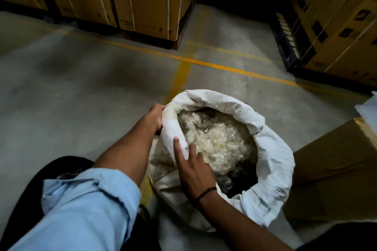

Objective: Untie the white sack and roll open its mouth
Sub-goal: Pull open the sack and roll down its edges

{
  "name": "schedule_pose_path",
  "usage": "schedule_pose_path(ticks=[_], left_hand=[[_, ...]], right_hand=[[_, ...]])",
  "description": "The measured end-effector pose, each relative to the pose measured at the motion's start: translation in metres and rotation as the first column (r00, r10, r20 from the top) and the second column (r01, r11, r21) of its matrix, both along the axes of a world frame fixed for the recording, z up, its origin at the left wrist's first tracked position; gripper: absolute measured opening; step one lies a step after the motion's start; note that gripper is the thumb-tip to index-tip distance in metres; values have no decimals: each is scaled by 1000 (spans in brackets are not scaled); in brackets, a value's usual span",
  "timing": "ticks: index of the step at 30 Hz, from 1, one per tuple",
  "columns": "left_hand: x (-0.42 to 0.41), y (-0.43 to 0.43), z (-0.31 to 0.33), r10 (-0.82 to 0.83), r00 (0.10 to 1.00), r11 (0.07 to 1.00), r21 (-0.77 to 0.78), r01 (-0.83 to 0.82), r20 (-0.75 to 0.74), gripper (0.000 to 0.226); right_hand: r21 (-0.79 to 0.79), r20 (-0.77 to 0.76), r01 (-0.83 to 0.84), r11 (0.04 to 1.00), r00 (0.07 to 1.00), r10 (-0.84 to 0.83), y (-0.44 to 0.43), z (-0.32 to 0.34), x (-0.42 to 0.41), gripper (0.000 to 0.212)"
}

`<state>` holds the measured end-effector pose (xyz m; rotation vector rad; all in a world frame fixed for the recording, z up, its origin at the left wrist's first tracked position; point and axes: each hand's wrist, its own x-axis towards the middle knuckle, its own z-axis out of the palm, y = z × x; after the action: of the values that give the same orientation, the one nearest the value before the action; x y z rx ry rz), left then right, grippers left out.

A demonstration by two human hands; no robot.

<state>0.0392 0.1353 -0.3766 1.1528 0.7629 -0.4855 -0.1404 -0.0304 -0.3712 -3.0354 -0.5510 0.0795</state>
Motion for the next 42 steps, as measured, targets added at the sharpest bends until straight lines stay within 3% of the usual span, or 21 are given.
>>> schedule_pose_path(ticks=[4,7,9,10,11,12,14,15,17,19,20,22,24,26,28,30,32,34,37,39,42], left_hand=[[9,7,-1,-83,996,997,16,82,46,31],[16,-3,26,-223,970,956,218,197,98,27],[18,-15,36,-293,946,814,554,173,136,30],[14,-21,41,-299,941,653,753,83,155,45],[5,-26,44,-319,915,516,855,-53,249,54],[-7,-34,52,-372,843,477,859,-186,389,51],[-35,-56,62,-553,624,564,800,-206,551,32],[-51,-67,62,-667,526,569,816,-97,528,25],[-85,-85,55,-878,341,395,911,119,336,24],[-114,-94,40,-964,227,202,940,275,141,34],[-124,-96,32,-974,200,169,920,353,103,42],[-135,-99,21,-967,214,223,854,471,135,52],[-138,-102,18,-950,262,283,823,493,169,47],[-145,-103,14,-947,294,271,820,503,133,36],[-150,-99,17,-961,270,192,834,517,53,38],[-149,-91,30,-964,258,208,781,589,62,55],[-144,-84,45,-972,221,202,769,606,80,69],[-144,-80,52,-986,150,33,810,585,-68,72],[-143,-69,47,-956,19,-248,838,485,-294,76],[-143,-61,41,-957,39,-238,855,462,-288,55],[-141,-52,39,-960,88,-191,855,482,-264,42]], right_hand=[[138,-31,-104,985,994,109,-6,-11,13,98],[342,-35,-57,938,997,73,-18,-9,15,103],[385,-66,-2,923,997,29,-33,-9,10,113],[354,-82,9,935,996,21,-43,-10,4,118],[294,-100,3,956,995,28,-54,-11,-3,124],[218,-127,-12,976,991,41,-64,-14,-10,128],[59,-179,-62,996,981,72,-82,-22,-23,134],[-9,-193,-100,995,976,96,-89,-26,-29,136],[-92,-223,-146,985,967,122,-95,-35,-38,141],[-94,-270,-143,985,956,113,-95,-42,-44,141],[-92,-277,-136,986,955,106,-94,-44,-47,138],[-113,-259,-133,985,961,100,-90,-42,-51,128],[-115,-237,-119,986,968,89,-86,-31,-47,111],[-82,-166,-127,988,980,112,-85,-16,-36,82],[-133,61,-201,970,976,211,-91,-1,-22,57],[-192,304,-234,953,909,285,-103,8,-10,46],[-164,417,-250,954,859,297,-112,10,-4,40],[-108,394,-281,954,868,301,-114,9,-4,46],[33,124,-385,922,917,378,-119,5,-12,79],[-8,-75,-327,945,942,326,-131,2,-21,108],[-204,-57,-235,950,972,228,-142,-12,-34,122]])
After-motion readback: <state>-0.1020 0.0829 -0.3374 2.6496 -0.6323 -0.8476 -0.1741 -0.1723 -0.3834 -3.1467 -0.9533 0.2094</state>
